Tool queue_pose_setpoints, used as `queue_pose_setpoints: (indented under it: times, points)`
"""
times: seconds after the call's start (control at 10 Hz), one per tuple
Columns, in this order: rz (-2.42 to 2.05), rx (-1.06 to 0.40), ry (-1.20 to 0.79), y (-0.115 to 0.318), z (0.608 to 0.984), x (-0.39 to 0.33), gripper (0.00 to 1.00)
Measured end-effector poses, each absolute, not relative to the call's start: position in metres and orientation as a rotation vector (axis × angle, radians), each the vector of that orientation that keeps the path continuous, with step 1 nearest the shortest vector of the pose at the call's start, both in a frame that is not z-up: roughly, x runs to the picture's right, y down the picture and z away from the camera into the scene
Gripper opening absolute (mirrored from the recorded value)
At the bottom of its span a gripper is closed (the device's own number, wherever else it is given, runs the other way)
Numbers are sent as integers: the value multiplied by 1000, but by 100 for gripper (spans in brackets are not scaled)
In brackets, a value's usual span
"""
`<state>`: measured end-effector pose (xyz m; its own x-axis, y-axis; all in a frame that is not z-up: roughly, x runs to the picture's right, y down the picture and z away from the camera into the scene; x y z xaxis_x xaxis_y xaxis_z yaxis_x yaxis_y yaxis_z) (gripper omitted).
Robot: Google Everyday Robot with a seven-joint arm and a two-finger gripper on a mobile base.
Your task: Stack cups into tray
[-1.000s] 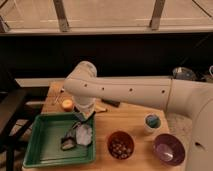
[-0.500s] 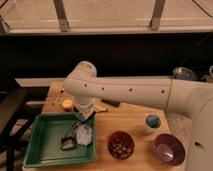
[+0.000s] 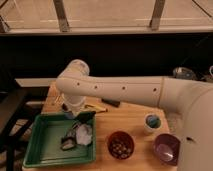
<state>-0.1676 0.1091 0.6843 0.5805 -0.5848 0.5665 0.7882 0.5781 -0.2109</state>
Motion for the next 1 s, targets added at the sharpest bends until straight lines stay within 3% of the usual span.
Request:
queue_pose_setpoints:
  times: [0.5, 1.0]
  points:
    - [-989, -441, -604, 133, 688, -238, 3]
    - [-1085, -413, -682, 183, 721, -248, 56]
